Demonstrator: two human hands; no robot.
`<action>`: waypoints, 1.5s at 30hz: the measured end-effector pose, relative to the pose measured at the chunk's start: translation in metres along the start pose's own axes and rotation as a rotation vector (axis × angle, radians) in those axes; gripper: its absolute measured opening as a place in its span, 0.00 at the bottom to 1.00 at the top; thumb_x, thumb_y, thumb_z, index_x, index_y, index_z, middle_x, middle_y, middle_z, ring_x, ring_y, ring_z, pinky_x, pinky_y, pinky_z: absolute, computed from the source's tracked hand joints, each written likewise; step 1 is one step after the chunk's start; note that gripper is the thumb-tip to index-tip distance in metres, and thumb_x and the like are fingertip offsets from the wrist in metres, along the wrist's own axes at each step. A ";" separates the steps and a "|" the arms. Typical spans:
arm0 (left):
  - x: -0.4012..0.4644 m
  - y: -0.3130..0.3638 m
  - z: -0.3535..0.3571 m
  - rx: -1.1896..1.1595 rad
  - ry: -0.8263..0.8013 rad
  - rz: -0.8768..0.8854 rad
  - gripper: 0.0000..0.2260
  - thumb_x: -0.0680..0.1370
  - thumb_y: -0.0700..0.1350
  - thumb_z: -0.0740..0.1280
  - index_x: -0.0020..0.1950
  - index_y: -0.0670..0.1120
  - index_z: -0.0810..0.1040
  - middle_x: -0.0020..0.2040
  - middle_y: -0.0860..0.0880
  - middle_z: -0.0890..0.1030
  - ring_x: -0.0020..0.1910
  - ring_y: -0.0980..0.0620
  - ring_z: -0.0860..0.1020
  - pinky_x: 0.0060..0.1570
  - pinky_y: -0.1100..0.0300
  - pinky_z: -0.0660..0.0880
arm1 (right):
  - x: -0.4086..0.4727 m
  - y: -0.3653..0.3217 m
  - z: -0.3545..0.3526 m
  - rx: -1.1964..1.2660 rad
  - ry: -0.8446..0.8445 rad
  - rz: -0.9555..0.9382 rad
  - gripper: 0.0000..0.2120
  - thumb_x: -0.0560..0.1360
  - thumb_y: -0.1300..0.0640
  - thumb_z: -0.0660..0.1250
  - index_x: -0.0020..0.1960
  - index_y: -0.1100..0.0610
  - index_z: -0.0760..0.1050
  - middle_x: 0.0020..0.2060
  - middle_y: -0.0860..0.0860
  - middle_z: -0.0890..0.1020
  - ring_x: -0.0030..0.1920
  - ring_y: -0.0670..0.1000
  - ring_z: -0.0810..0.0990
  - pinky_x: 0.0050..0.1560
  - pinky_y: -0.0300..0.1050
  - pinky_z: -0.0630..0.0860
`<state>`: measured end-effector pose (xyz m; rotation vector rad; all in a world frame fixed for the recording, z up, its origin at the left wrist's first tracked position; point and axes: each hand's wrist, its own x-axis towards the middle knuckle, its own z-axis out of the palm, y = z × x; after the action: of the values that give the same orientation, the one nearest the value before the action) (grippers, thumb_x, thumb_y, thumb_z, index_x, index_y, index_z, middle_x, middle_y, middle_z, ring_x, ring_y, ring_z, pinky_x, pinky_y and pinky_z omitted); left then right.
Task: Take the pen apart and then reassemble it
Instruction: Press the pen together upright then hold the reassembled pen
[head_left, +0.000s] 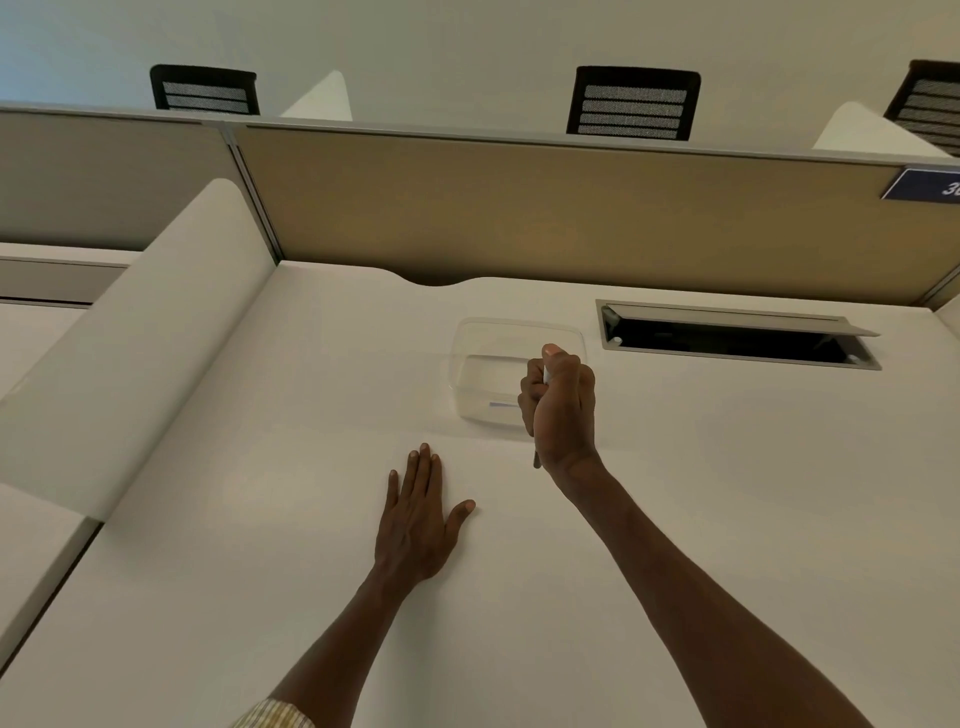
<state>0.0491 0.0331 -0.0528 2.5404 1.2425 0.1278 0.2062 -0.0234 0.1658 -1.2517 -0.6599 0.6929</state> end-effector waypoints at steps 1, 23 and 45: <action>0.000 0.000 0.000 0.004 -0.001 -0.001 0.38 0.79 0.67 0.45 0.79 0.43 0.40 0.80 0.48 0.39 0.79 0.51 0.39 0.77 0.50 0.41 | 0.000 0.000 0.000 -0.004 -0.002 0.001 0.20 0.73 0.51 0.51 0.23 0.48 0.56 0.21 0.43 0.57 0.23 0.44 0.52 0.25 0.34 0.51; 0.001 0.001 0.000 0.015 -0.018 -0.007 0.39 0.78 0.68 0.42 0.79 0.43 0.39 0.80 0.47 0.38 0.79 0.51 0.37 0.77 0.50 0.40 | 0.000 0.006 0.002 -0.016 -0.018 0.026 0.19 0.73 0.52 0.51 0.23 0.49 0.56 0.22 0.43 0.56 0.24 0.45 0.52 0.26 0.35 0.51; 0.001 -0.001 0.001 0.004 -0.007 -0.010 0.39 0.78 0.68 0.44 0.79 0.43 0.40 0.80 0.48 0.39 0.79 0.51 0.38 0.77 0.50 0.40 | 0.005 0.007 -0.003 0.092 -0.007 0.115 0.23 0.75 0.41 0.54 0.25 0.48 0.56 0.21 0.44 0.56 0.22 0.46 0.51 0.24 0.36 0.49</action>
<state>0.0492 0.0343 -0.0543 2.5359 1.2538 0.1148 0.2110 -0.0205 0.1583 -1.2091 -0.5583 0.8143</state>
